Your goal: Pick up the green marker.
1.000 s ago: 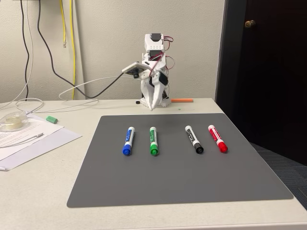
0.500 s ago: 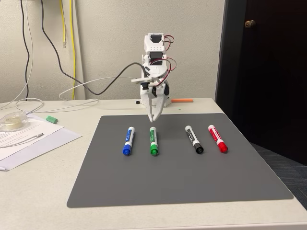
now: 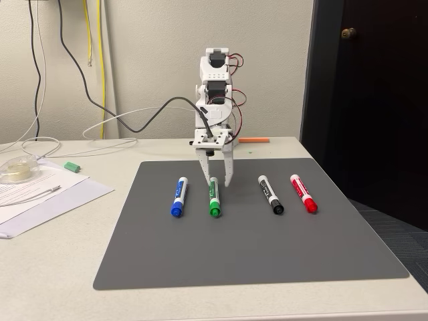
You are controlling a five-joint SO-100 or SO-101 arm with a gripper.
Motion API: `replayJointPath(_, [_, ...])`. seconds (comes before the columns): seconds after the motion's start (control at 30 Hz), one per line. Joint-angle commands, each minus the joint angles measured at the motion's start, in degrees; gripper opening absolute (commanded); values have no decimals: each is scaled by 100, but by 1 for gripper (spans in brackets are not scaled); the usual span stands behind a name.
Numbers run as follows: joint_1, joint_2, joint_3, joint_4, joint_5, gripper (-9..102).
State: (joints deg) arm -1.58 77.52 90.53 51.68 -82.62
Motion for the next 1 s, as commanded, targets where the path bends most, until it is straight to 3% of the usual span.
replayJointPath(0.0, [35,0,-264,35,-114,20])
replayJointPath(0.53, [237,-299,-299,-439,-562,26])
replayJointPath(0.97, [220,-694,-272,-501,-606,24])
